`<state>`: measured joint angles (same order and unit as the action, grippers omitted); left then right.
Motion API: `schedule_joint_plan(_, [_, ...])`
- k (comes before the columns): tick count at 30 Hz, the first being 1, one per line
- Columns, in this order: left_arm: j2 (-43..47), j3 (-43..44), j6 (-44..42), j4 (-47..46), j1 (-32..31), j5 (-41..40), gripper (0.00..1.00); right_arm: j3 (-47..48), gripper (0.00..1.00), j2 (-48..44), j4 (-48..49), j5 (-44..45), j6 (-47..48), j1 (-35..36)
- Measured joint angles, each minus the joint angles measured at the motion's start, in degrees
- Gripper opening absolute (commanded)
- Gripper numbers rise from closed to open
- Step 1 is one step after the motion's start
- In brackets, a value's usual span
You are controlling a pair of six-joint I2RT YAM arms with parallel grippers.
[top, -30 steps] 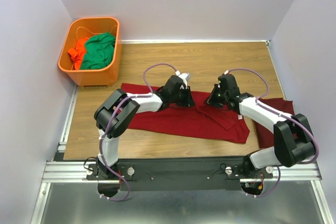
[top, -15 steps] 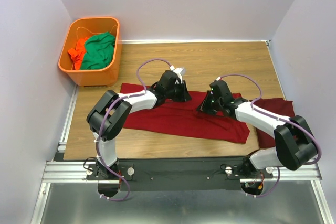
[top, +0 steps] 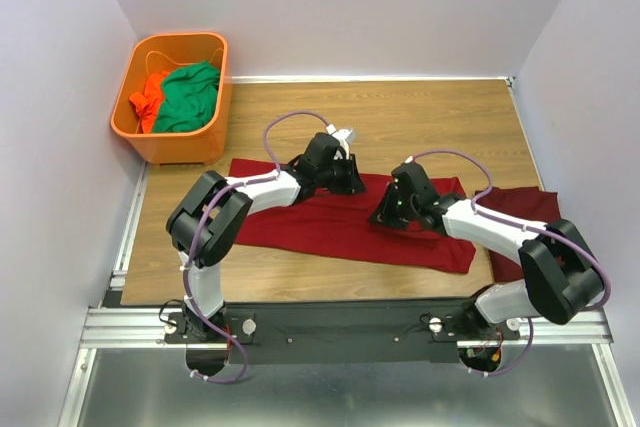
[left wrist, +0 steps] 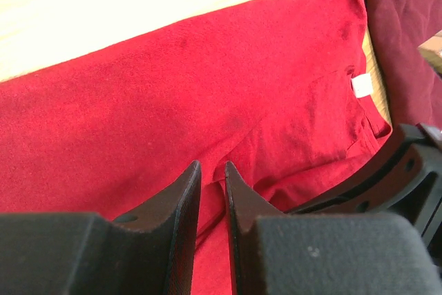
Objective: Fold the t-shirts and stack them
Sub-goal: Fold the tshirt
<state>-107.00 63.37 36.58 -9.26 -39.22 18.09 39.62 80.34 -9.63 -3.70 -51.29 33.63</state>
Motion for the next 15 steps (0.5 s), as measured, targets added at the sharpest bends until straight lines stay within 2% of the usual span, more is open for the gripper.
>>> schedule_joint_plan(10, [-0.57, 0.24, -0.37, 0.94, 0.00, 0.70, 0.28, 0.00, 0.20, 0.76, 1.03, -0.13, -0.13, 1.36])
schedule_joint_plan(14, [-0.37, 0.02, -0.61, 1.46, -0.02, 0.68, 0.30, 0.76, 0.31, -0.11, -0.37, 1.40, 0.28, 1.44])
schedule_joint_plan(15, [-0.09, -0.46, -0.81, 1.73, -0.09, 0.61, 0.33, 1.29, 0.35, -1.03, -1.57, 2.71, 0.52, 1.46])
